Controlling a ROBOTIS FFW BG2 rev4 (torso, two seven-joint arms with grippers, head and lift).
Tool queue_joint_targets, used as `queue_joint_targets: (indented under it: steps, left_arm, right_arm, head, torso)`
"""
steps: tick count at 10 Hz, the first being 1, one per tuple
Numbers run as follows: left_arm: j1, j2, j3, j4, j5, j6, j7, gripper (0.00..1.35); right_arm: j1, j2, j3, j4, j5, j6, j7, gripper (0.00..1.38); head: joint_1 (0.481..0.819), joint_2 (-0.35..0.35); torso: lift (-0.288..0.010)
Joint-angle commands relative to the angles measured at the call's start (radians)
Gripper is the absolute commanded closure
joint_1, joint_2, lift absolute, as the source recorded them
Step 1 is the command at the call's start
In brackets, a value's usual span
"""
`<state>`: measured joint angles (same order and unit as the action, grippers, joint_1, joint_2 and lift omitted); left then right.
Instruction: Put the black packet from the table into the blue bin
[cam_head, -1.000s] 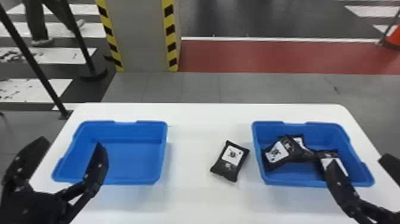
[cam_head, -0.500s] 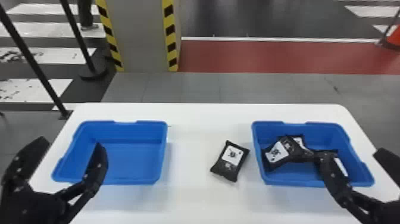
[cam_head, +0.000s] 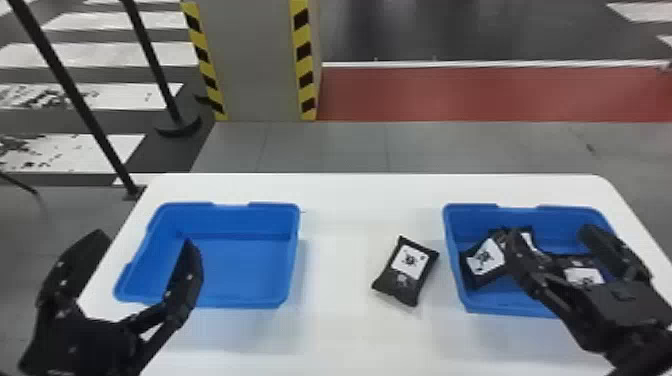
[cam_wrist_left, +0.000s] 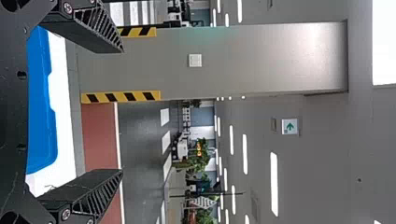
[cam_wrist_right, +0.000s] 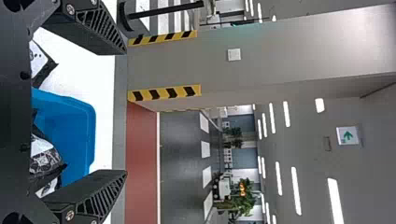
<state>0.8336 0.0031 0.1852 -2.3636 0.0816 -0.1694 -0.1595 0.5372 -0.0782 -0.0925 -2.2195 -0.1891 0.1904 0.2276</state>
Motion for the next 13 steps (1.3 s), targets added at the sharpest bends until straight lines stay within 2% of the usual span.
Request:
queue_joint_targets:
  steps: [1,5,8,12,13]
  left_arm:
    - [-0.002,0.0,-0.002,-0.001,0.0,0.0,0.0,0.11]
    - [-0.004,0.001,-0.006,-0.001,-0.006,0.007,0.0,0.11]
    - [-0.009,0.006,-0.016,-0.001,-0.006,0.015,0.0,0.11]
    - [-0.009,0.008,-0.02,0.001,-0.006,0.02,0.0,0.11]
    - [-0.009,0.008,-0.02,0.001,-0.006,0.02,0.0,0.11]
  right_arm:
    - [-0.1,-0.002,0.023,0.046,-0.004,0.114,0.003,0.11]
    - [-0.27,-0.02,0.144,0.125,-0.008,0.335,0.007,0.1]
    - [-0.422,-0.029,0.218,0.201,-0.012,0.556,0.007,0.1]
    - [-0.564,-0.041,0.284,0.284,-0.012,0.794,-0.008,0.1]
    - [-0.626,-0.063,0.334,0.338,-0.024,0.816,-0.004,0.1]
  head:
    - [0.695,0.075]
    - [0.695,0.134]
    - [0.695,0.196]
    - [0.695,0.225]
    - [0.695,0.229]
  torso:
    - [-0.11]
    - [-0.11]
    - [-0.11]
    - [-0.11]
    - [-0.11]
